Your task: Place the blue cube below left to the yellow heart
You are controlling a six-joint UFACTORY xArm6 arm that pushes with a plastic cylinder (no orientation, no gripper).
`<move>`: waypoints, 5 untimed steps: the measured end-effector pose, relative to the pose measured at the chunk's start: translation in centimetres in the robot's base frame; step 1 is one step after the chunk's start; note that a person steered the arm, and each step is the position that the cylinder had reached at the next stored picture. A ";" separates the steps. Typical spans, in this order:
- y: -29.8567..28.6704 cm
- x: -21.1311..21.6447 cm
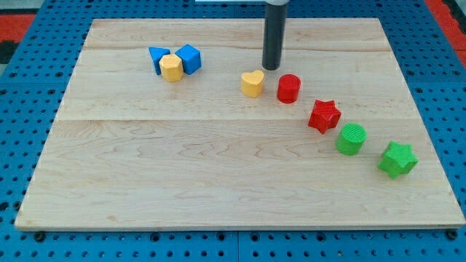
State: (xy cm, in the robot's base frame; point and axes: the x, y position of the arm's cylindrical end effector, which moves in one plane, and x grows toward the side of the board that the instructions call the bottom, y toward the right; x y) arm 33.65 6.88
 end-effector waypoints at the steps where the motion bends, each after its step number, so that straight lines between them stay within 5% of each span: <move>1: -2.6 2.8; 2: -4.6 4.4; 4: -7.2 -4.0; 5: -13.5 -4.8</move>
State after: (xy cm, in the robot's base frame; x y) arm 28.89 -6.63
